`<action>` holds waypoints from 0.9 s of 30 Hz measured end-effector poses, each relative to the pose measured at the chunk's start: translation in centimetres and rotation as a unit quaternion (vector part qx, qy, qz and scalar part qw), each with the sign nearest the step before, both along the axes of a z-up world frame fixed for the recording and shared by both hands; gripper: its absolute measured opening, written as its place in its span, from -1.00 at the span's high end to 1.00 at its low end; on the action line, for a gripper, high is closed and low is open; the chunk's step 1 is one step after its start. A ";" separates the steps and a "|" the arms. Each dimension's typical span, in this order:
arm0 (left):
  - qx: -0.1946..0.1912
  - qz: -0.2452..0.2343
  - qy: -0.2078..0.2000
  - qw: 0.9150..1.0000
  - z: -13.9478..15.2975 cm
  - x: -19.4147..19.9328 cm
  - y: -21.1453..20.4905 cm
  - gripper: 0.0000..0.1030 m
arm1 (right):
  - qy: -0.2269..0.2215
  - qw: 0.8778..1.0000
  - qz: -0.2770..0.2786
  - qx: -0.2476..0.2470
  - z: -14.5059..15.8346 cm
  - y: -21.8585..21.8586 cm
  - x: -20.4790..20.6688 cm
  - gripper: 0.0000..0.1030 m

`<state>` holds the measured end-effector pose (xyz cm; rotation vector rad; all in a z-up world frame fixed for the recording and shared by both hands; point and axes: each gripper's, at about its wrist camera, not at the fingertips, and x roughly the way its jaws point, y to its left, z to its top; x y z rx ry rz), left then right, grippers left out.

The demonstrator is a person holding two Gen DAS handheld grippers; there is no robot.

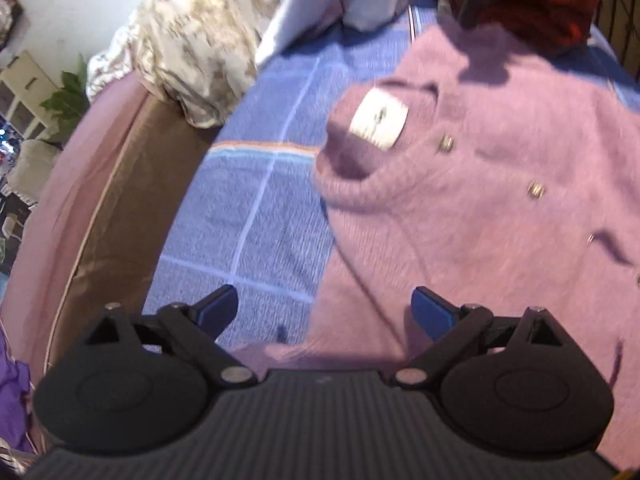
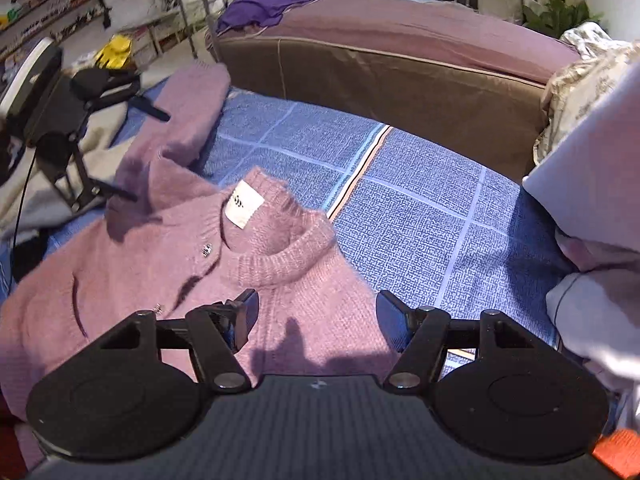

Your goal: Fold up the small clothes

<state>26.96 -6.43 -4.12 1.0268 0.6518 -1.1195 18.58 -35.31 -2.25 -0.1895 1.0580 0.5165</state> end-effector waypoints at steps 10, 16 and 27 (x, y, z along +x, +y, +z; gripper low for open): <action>0.043 0.050 0.121 0.990 -5.4 3.6 0.7 0.66 | 0.124 0.991 0.037 0.028 -7.2 -0.3 5.1 -0.86; -0.060 0.155 0.139 0.976 -2.2 8.0 7.9 0.71 | 0.096 0.993 0.016 0.061 -5.0 -0.3 3.6 0.74; -0.083 0.378 0.048 0.921 -0.8 12.7 20.8 1.00 | -0.061 0.990 -0.020 0.129 1.4 2.1 5.6 0.76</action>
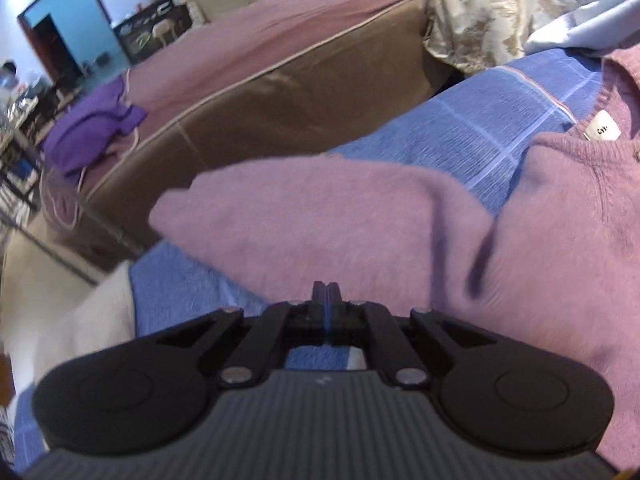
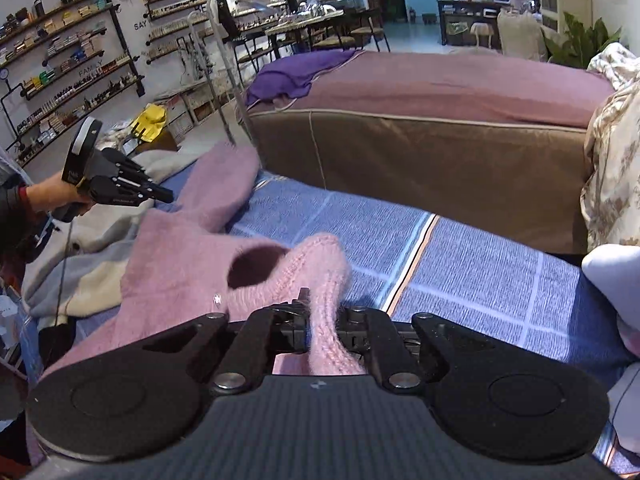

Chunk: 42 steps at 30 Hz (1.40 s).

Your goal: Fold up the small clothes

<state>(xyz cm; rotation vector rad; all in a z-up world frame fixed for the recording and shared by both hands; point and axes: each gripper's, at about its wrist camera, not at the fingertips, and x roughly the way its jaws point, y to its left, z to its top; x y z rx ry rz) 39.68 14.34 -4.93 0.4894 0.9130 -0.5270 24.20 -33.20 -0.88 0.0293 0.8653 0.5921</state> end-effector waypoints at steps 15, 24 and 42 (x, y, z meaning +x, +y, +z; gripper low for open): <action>-0.044 -0.111 -0.161 0.980 6.5 -14.0 -11.8 -1.00 | -0.035 0.978 -0.189 -0.078 -1.5 -1.4 -4.2 -1.00; -0.113 -0.158 -0.040 0.980 2.9 -21.9 -19.2 -0.99 | -0.019 0.972 -0.196 -0.131 -5.2 1.4 -20.1 -1.00; -0.123 -0.127 0.028 0.984 -1.5 -28.4 -21.8 -0.90 | -0.097 0.941 -0.301 -0.118 -13.9 0.0 -21.1 0.02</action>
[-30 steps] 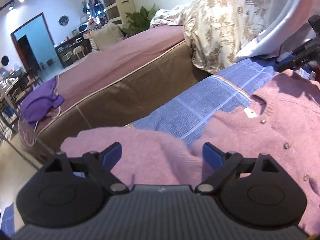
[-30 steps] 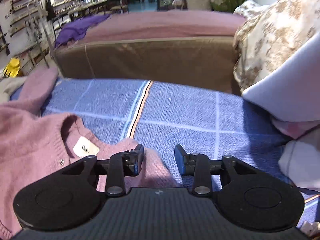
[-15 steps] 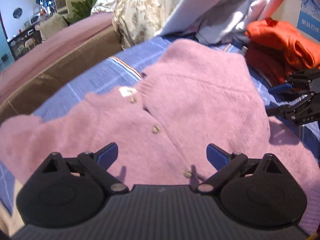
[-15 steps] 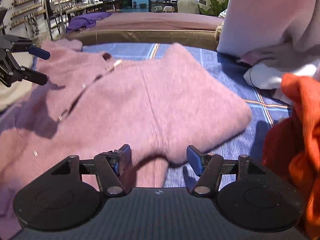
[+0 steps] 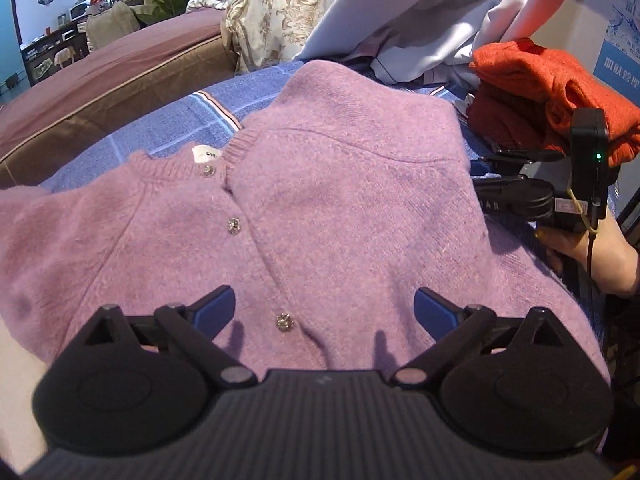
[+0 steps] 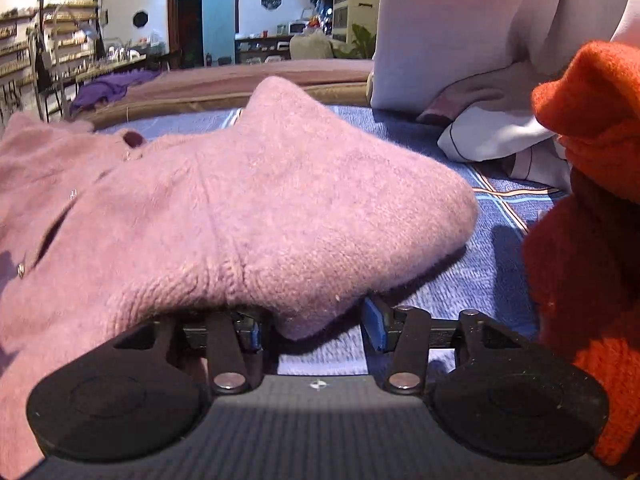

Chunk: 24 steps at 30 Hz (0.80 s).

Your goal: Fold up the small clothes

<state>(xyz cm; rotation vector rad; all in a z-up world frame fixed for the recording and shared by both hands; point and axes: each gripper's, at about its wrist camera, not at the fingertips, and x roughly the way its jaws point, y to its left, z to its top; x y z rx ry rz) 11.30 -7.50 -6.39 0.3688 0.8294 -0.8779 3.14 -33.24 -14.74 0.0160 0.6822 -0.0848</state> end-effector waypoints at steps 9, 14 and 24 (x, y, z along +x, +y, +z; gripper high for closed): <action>0.045 0.032 0.029 0.998 -2.8 0.9 1.6 -0.92 | -0.158 0.976 0.002 -0.153 10.7 3.3 -1.2 0.61; 0.054 0.030 0.034 0.998 -3.2 0.9 2.3 -0.86 | -0.155 0.961 0.039 -0.226 12.6 5.8 -1.1 0.60; -0.037 0.240 -0.138 0.960 10.9 2.6 14.4 -0.86 | -0.168 0.914 0.340 -0.142 10.9 18.6 2.2 0.59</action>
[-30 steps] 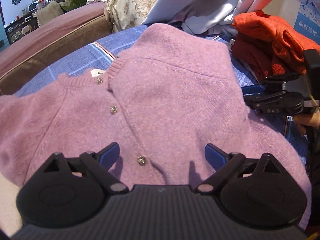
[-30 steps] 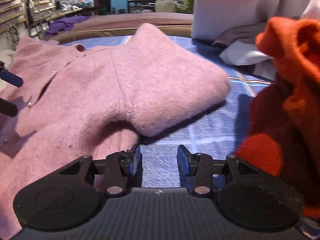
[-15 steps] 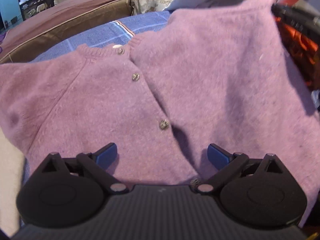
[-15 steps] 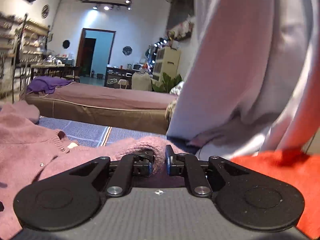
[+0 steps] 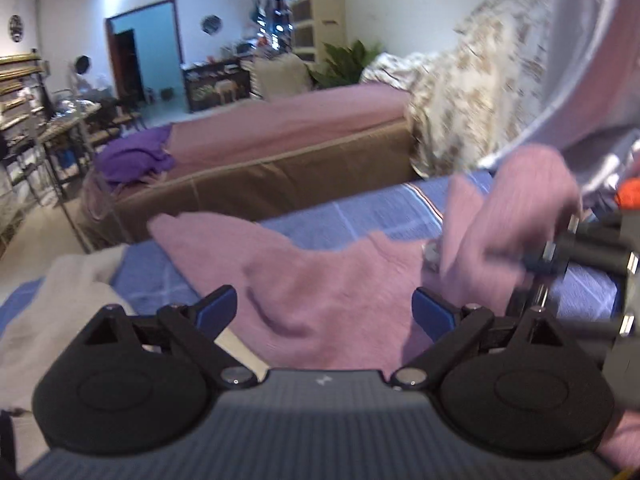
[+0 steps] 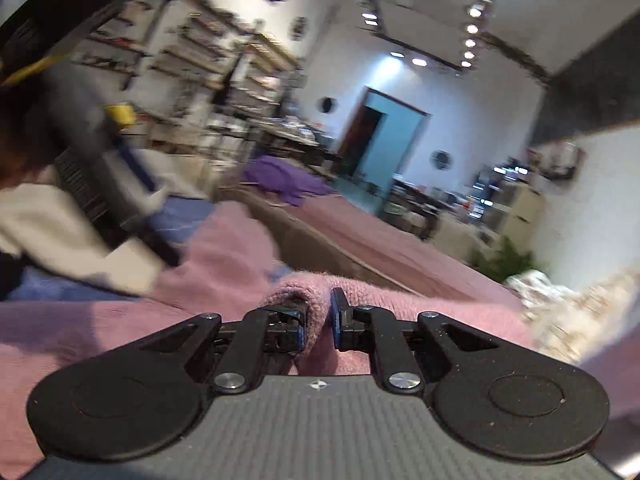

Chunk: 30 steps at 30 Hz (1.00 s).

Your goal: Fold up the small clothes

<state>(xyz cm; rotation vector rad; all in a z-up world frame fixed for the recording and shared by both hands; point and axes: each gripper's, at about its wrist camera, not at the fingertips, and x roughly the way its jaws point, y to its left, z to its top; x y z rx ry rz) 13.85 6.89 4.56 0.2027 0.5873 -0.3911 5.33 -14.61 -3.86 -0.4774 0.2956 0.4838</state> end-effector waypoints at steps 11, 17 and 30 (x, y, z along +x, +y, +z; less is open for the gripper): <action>0.074 -0.065 0.024 0.995 -2.5 0.4 -1.8 -0.98 | 0.037 0.974 0.167 -0.147 -6.4 12.2 -5.5 0.22; 0.047 -0.037 0.098 0.993 -8.3 2.6 -0.2 -0.94 | 0.030 0.998 0.040 0.025 -0.8 -0.4 -7.4 -1.00; 0.031 -0.038 0.110 0.993 -7.4 0.5 0.9 -0.98 | 0.210 0.939 -0.183 0.201 -9.8 -8.1 5.4 0.82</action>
